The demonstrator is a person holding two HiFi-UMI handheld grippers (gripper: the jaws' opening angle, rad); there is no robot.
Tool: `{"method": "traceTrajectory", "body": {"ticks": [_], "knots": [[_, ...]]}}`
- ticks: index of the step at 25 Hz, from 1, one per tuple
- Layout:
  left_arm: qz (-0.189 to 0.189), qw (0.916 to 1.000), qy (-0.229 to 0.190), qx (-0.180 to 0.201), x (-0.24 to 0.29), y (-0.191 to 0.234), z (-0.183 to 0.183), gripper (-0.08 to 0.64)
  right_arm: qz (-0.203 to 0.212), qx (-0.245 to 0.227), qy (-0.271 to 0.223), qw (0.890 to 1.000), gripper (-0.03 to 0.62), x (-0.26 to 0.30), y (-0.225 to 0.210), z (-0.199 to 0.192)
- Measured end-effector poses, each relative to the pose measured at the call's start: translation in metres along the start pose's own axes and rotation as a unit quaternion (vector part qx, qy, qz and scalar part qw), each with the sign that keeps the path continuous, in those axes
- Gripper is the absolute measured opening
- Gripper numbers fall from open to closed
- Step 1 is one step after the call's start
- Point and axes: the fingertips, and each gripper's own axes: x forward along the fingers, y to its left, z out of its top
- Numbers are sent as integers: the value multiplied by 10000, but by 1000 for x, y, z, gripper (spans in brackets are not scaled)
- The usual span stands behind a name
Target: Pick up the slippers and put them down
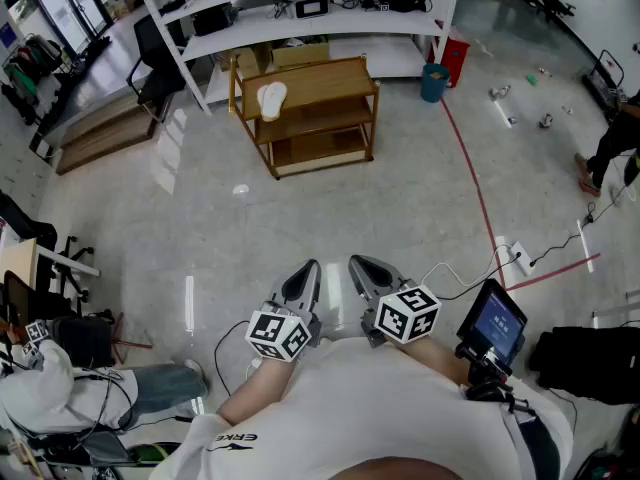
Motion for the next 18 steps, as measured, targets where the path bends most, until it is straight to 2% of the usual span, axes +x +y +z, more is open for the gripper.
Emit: {"method": "traceTrajectory", "body": {"ticks": [18], "knots": [[31, 10000, -8, -18, -10, 9, 6, 3, 41, 93, -133, 9999, -3, 6, 12, 1]]}}
